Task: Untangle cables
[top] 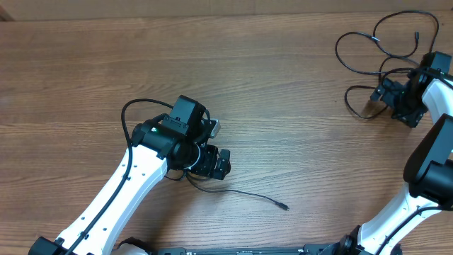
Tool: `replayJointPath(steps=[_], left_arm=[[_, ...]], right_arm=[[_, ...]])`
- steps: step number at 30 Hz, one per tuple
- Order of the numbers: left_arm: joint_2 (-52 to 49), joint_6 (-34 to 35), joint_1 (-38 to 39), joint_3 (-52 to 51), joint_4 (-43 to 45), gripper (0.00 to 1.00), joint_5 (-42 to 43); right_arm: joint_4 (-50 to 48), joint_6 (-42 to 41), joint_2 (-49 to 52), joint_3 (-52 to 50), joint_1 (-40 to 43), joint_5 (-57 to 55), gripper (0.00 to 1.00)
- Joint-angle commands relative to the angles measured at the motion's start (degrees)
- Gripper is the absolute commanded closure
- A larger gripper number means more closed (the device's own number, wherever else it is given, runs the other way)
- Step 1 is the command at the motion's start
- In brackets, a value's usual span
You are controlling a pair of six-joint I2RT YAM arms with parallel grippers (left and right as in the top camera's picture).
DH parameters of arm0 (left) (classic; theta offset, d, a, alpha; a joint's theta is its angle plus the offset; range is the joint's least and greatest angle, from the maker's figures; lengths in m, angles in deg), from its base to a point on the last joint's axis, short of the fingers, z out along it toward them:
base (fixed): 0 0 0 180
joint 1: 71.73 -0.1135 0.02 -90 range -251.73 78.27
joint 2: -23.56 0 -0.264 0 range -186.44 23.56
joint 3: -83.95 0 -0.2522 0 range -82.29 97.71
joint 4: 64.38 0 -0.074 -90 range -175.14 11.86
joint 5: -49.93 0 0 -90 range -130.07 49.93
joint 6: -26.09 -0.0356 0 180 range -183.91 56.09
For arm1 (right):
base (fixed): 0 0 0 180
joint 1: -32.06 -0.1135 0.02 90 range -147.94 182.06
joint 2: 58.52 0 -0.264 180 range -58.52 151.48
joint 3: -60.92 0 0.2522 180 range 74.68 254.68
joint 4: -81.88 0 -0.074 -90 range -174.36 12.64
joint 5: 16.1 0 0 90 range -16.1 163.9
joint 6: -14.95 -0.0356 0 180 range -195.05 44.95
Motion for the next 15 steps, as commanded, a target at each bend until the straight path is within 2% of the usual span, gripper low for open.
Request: replayJointPath(steps=[1, 4, 9, 13, 15], left_arm=[[0.98, 0.15, 0.33, 1.11, 0.17, 0.0, -0.22], [0.98, 0.15, 0.33, 1.11, 0.17, 0.0, -0.22], [0.98, 0.15, 0.33, 1.11, 0.17, 0.0, -0.22], [0.98, 0.15, 0.33, 1.11, 0.17, 0.0, -0.22], [0.98, 0.15, 0.33, 1.11, 0.17, 0.0, -0.22]], right_arm=[[1.33, -3.52, -3.17, 3.43, 0.13, 0.5, 0.0], [3.54, -6.01, -6.38, 4.46, 0.13, 1.66, 0.0], [9.53, -6.14, -9.62, 4.52, -0.74, 13.05, 0.0], [14.19, -6.47, -9.09, 2.86, -2.29, 9.07, 0.0], [14.34, -10.95, -8.72, 0.96, -3.23, 4.76, 0.0]])
